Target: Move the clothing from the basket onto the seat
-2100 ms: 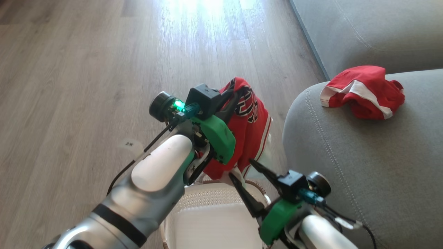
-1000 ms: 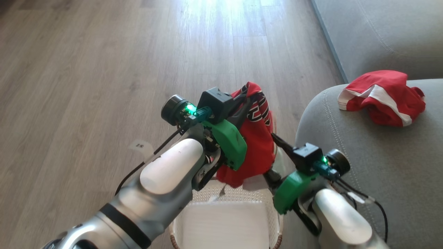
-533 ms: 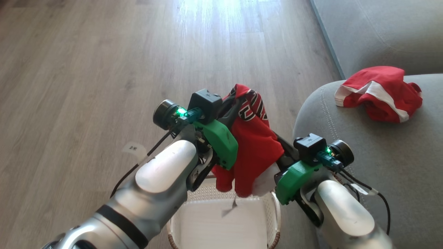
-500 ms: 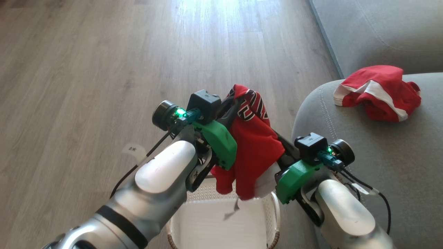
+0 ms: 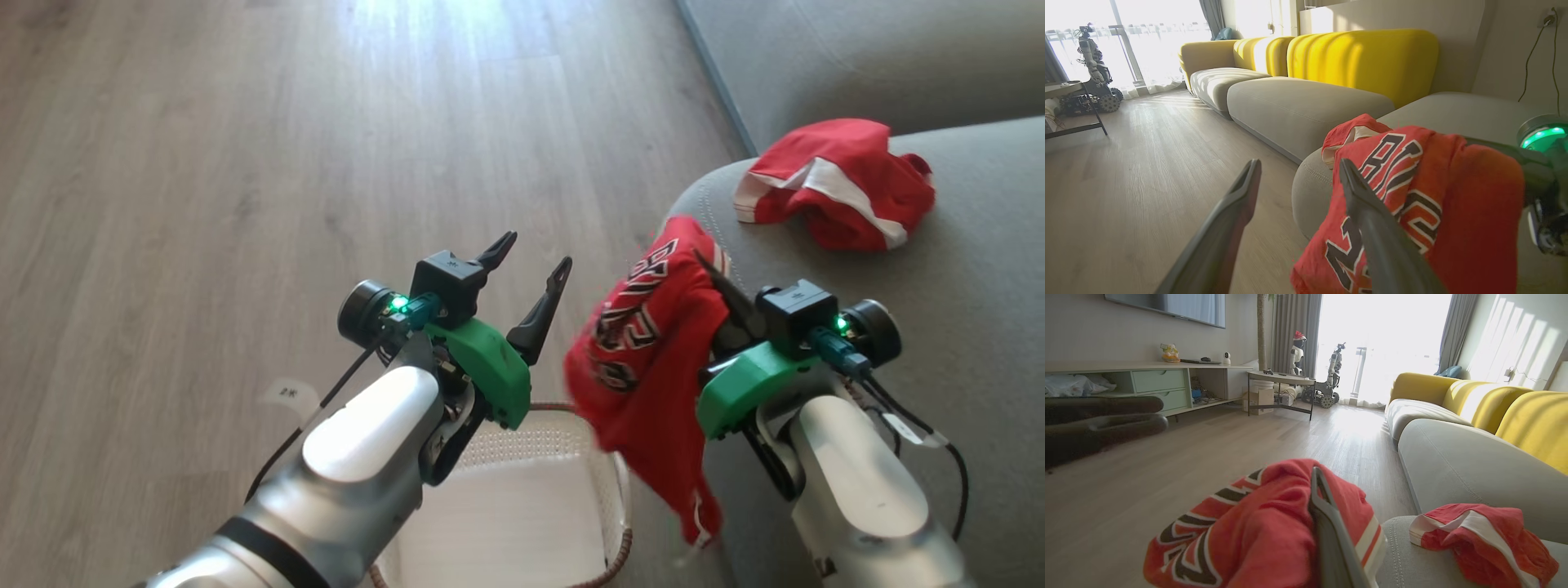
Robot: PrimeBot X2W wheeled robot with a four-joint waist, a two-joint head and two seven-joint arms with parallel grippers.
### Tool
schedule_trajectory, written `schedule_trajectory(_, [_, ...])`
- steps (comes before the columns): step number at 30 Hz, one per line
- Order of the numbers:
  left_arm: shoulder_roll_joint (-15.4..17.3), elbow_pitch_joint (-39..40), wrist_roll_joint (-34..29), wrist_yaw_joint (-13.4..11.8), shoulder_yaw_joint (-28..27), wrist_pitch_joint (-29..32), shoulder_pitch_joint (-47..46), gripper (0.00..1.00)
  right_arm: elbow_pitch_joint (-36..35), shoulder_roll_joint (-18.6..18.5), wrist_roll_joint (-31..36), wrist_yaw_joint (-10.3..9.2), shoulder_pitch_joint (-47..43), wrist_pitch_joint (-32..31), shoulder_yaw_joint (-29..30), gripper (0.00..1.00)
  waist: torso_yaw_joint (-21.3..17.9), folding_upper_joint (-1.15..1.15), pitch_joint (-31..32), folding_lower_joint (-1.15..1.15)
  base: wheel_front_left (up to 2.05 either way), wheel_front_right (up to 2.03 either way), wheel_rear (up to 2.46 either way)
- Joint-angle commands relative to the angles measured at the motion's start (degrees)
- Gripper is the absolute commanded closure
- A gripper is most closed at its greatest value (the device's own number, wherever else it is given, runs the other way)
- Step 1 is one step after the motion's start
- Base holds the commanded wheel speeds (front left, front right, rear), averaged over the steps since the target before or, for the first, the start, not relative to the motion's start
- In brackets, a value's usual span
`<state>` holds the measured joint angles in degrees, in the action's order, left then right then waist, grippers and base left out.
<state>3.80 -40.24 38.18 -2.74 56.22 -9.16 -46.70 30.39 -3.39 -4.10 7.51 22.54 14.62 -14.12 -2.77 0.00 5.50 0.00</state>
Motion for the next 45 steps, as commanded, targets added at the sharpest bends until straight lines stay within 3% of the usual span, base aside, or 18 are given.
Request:
schedule_trajectory(1, [1.1,1.0,0.3,0.2,-2.2,-0.8,-1.4,0.0,-2.7,0.5,0.9,-0.02,1.7,0.4,0.3,1.0,-1.5,0.0,-0.4,0.0,0.0,0.0,0.0])
schedule_trajectory(14, [0.9,2.4,0.1,-0.1,-1.4,-3.9,1.5,0.0,-7.4,0.5,7.0,-0.02,-1.1,0.4,7.7,1.0,-11.8,0.0,-2.2,0.0,0.0,0.0,0.0])
schedule_trajectory(22, [1.2,3.9,-0.3,-1.3,-1.3,-4.7,2.5,0.0,-9.3,0.2,7.8,-0.02,-1.3,0.4,8.8,1.0,-19.7,0.0,-4.7,0.0,0.0,0.0,0.0])
schedule_trajectory(28, [1.3,4.6,-0.4,-1.8,-1.5,-5.1,2.8,0.0,-9.3,-0.1,7.7,-0.02,-0.2,0.4,8.3,1.0,-22.6,0.0,-6.4,0.0,0.0,0.0,0.0])
schedule_trajectory(33, [1.2,4.9,-0.8,-1.8,-1.5,-5.3,2.7,0.0,-8.0,-0.5,7.8,-0.02,2.1,0.4,7.6,1.0,-22.9,0.0,-7.7,0.0,0.0,0.0,0.0])
schedule_trajectory(45, [3.0,7.9,-2.3,-3.9,-2.1,-5.5,1.9,0.0,0.5,-6.5,6.6,-0.02,18.3,-0.2,5.2,1.0,-16.0,0.0,-12.1,0.0,0.0,0.0,0.0])
